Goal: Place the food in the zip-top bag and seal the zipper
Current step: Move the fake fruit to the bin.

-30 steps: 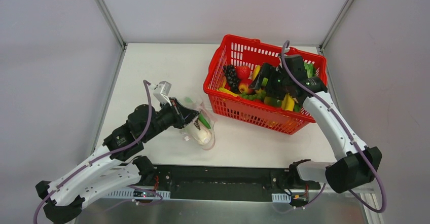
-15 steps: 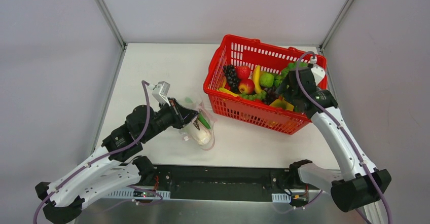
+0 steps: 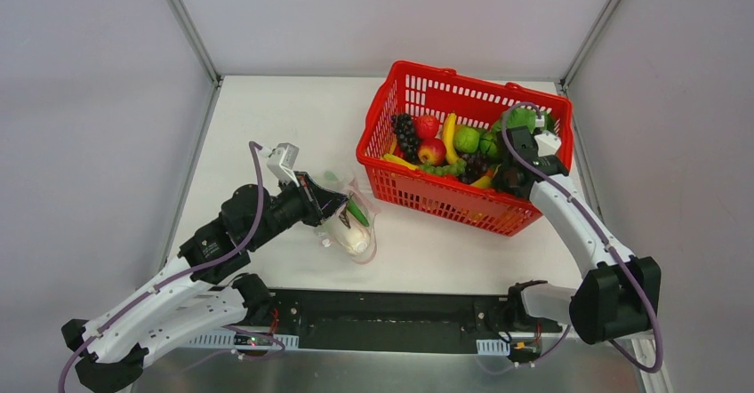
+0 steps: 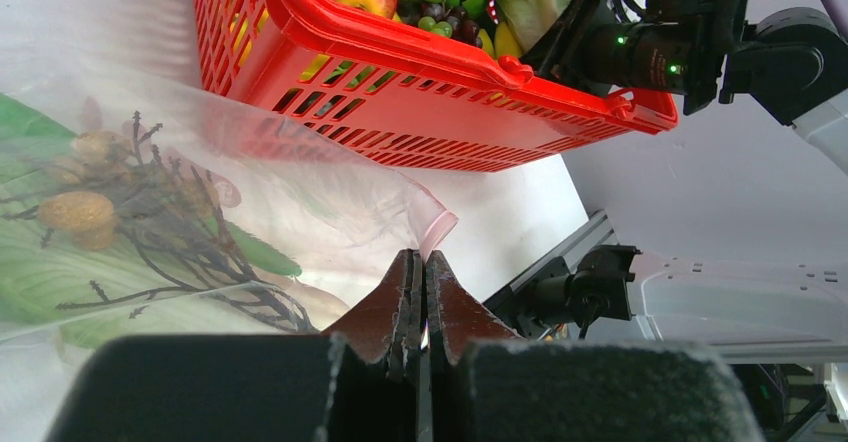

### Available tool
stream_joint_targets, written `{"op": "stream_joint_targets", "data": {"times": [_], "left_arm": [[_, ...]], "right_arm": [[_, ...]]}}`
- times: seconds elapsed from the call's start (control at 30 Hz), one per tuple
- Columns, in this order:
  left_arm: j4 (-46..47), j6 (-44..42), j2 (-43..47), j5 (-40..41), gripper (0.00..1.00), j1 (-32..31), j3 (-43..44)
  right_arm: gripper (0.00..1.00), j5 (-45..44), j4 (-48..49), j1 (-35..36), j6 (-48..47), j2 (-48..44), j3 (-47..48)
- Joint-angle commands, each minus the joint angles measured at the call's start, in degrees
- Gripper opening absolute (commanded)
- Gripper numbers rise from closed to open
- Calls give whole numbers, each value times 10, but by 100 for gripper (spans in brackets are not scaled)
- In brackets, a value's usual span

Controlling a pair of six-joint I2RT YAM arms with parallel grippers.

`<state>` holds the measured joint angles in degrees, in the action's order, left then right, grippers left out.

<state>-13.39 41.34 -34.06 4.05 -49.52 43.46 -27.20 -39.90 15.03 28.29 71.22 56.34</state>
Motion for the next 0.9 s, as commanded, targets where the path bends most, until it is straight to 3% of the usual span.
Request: {"op": "stream_joint_targets", "data": {"times": [0.0,0.03,0.13,0.2,0.4,0.6,0.73,0.87], "left_arm": [[11,-6,5,0,0,-1,11],[13,-6,5,1,0,-1,11],[13,-6,1,-1,0,-1,12],[13,-6,-2,-4,0,-1,14],[14,-3,-5,-6,0,0,13],[15,-1,-8,-7,0,-1,14],[18,3,-10,-9,0,0,15],[22,8,-13,-11,0,-1,16]], "right_arm": [[39,23,26,-2,2,-9,-1],[38,22,25,-3,-3,-14,3],[12,33,25,-5,-22,-37,21],[3,54,33,-5,-33,-56,34],[0,147,55,-5,-56,-100,75],[0,317,121,-6,-87,-99,91],[0,372,195,-6,-125,-60,80],[3,395,206,-6,-191,22,118]]}}
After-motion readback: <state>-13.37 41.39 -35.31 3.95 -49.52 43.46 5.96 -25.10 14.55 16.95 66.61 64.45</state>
